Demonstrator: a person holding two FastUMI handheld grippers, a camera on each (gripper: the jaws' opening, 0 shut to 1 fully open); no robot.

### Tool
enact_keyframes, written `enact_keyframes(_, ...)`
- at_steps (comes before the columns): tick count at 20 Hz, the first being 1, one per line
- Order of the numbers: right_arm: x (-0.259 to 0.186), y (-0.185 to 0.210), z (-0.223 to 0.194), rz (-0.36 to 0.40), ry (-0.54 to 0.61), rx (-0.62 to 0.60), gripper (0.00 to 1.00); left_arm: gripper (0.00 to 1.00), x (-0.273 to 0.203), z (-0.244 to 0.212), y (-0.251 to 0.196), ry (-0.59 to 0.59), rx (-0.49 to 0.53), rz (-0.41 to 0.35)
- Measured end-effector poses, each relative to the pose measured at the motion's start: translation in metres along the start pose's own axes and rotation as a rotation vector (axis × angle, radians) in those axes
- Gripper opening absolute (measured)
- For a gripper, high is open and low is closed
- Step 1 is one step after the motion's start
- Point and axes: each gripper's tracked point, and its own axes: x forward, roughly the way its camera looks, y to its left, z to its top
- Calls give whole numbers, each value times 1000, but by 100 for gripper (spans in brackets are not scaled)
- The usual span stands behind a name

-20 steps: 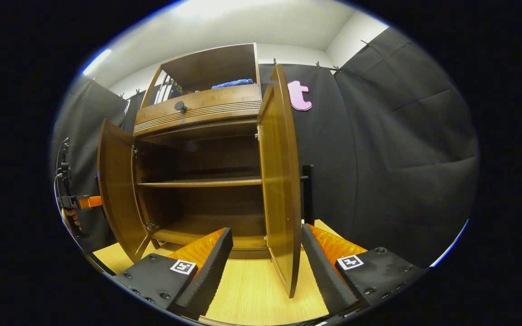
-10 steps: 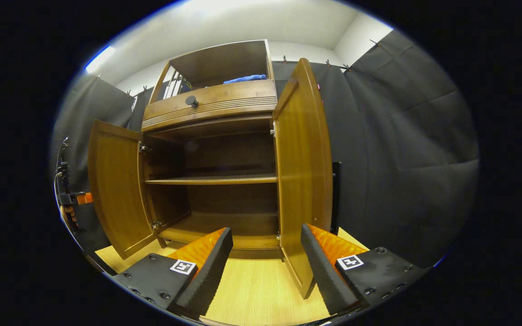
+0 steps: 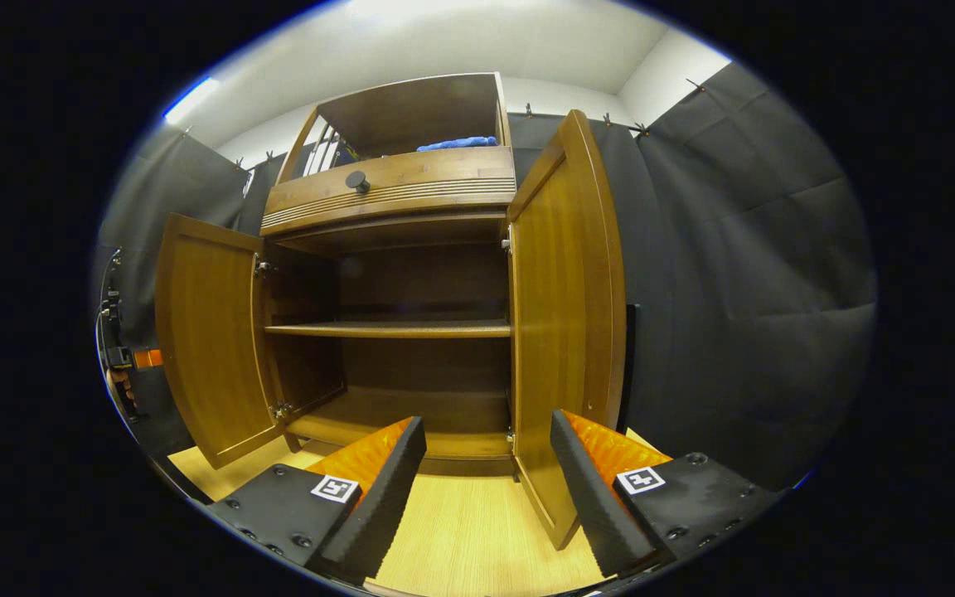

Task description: Open the right door of the double-door shoe cabinet with the right hand, and open the left door with the left hand.

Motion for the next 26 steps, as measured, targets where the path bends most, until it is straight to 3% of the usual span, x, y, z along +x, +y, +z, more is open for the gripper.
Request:
enact_keyframes(1,1,-1,-1,0,2,5,89,3,0,0,1,3,-8,0)
enact_keyframes(2,1,0,-2,2,5,9,100,3,0,0,0,7,-9,4)
enact_keyframes(4,2,-1,-2,2,6,9,89,4,-3,-1,-1,18,-22,22)
enact_keyframes(7,4,-2,-2,4,5,10,89,3,-8,-2,-1,41,-48,77)
enact_keyframes(9,6,-1,-1,8,5,15,89,18,-18,-3,2,45,-43,127)
enact_keyframes(10,4,-1,-2,10,3,15,89,45,-33,-2,0,39,-46,129)
enact_keyframes(11,5,0,-2,12,2,15,89,33,-43,-1,-2,31,-52,131)
enact_keyframes(12,6,1,0,16,1,16,89,45,-51,2,-6,21,-48,130)
enact_keyframes(16,2,5,1,29,-7,18,89,69,-66,29,-14,-43,-7,152)
enact_keyframes(18,-1,4,3,30,-13,18,89,74,-75,42,-23,-73,19,156)
enact_keyframes(19,-3,3,4,30,-17,18,89,84,-79,48,-26,-85,29,159)
enact_keyframes(21,-7,1,8,28,-25,16,89,90,-83,57,-33,-100,45,165)
enact_keyframes(23,-13,-1,11,24,-34,13,89,89,-86,61,-40,-99,55,161)
enact_keyframes(24,-16,-2,13,23,-41,11,98,89,-87,62,-44,-97,55,153)
enact_keyframes(26,-20,-3,16,21,-53,10,98,89,-88,65,-52,-93,52,134)
